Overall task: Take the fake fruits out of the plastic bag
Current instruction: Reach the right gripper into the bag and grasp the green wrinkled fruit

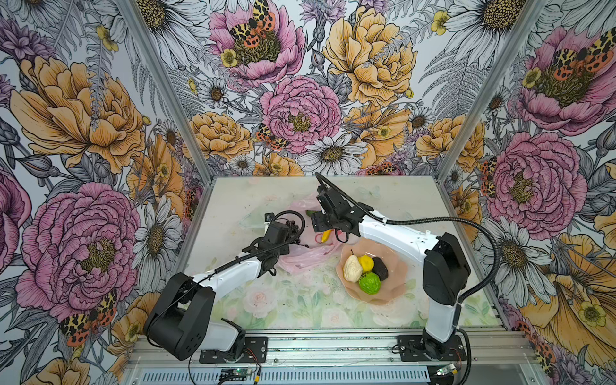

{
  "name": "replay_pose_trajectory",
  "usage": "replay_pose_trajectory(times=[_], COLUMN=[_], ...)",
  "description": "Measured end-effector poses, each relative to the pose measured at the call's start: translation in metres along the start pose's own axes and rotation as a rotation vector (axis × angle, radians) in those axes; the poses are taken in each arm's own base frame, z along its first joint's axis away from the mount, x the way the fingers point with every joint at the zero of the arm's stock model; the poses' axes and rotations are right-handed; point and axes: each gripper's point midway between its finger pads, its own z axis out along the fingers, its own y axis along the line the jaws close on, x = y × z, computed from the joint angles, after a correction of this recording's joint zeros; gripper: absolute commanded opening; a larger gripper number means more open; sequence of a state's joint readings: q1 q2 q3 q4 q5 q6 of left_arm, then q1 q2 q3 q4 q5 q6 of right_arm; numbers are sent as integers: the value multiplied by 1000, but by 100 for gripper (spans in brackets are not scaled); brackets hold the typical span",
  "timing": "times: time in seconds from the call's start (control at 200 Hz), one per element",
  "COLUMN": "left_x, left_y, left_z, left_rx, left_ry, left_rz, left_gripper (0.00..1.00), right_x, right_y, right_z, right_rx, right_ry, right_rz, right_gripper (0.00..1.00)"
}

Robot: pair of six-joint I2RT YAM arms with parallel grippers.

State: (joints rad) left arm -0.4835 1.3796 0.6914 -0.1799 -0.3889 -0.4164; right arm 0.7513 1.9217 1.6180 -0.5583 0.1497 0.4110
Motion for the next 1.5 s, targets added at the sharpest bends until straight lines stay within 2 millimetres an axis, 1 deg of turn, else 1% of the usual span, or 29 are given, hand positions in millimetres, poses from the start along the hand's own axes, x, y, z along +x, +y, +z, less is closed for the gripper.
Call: replay_pose_trajectory(times=[0.095,0.29,0.32,0.425,0.56,0.665,0.726,0.871,1.046,1.206,1.371,1.501], left_x=[-1,0,0,0,-1,-2,-2,0,-4,-7,-7,-7], left_y=[2,3,4,2,1,0,0,1,0,-1,-1,-1], left_z=[0,-3,-3,-3,-3,-3,-3,-5,-8,-8,-8,-8], left_rx=[-2,4,4,13,18,22,24,25,35,40,41,41], left_ry=[-3,-8,-8,-8,-10,-13,-16,-18,-37,-45,-47,-47], left_rz=[-5,-9,-9,-10,-12,-13,-15,-16,-24,-28,-29,-29], left_gripper=[12,10,10,9,8,8,8,8,8,8,8,8], right_x=[-3,7,8,14,11,4,-4,-17,-21,-30,-37,-35], right_y=[6,6,5,-1,-11,-17,-20,-27,-36,-41,-38,-37], right_z=[18,53,58,73,89,99,105,119,133,143,149,153], right_rx=[-14,7,13,38,77,102,110,134,154,147,126,120], right_ry=[0,28,28,31,10,-17,-36,-72,-80,-92,-100,-96], right_rz=[18,64,75,114,168,196,210,225,235,240,243,244], right_gripper=[72,72,72,78,78,78,78,81,86,91,90,85])
